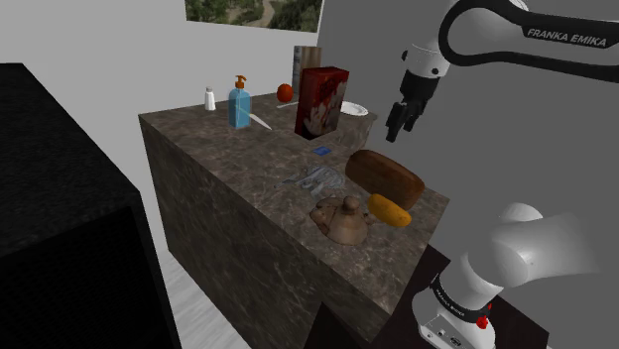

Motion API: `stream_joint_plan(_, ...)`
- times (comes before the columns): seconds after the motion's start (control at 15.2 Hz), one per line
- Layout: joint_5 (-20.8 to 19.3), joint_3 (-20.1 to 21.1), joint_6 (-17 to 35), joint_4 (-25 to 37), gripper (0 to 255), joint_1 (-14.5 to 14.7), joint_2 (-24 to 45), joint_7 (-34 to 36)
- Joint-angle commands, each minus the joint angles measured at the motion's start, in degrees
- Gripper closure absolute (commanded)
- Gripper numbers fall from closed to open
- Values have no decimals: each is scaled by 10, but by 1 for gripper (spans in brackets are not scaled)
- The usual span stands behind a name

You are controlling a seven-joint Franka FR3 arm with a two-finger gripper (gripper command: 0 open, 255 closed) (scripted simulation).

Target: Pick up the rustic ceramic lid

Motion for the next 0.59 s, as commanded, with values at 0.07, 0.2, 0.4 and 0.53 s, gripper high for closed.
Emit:
stream_joint_plan(0.07, 6, 6, 5, -7, 0, 3, 9, 7)
stream_joint_plan(0.2, 19, 19, 17, -20, 0, 10, 29, 22)
stream_joint_plan(0.4, 38, 38, 35, -37, 0, 20, 62, 43)
stream_joint_plan(0.53, 52, 51, 48, -47, 0, 28, 86, 57)
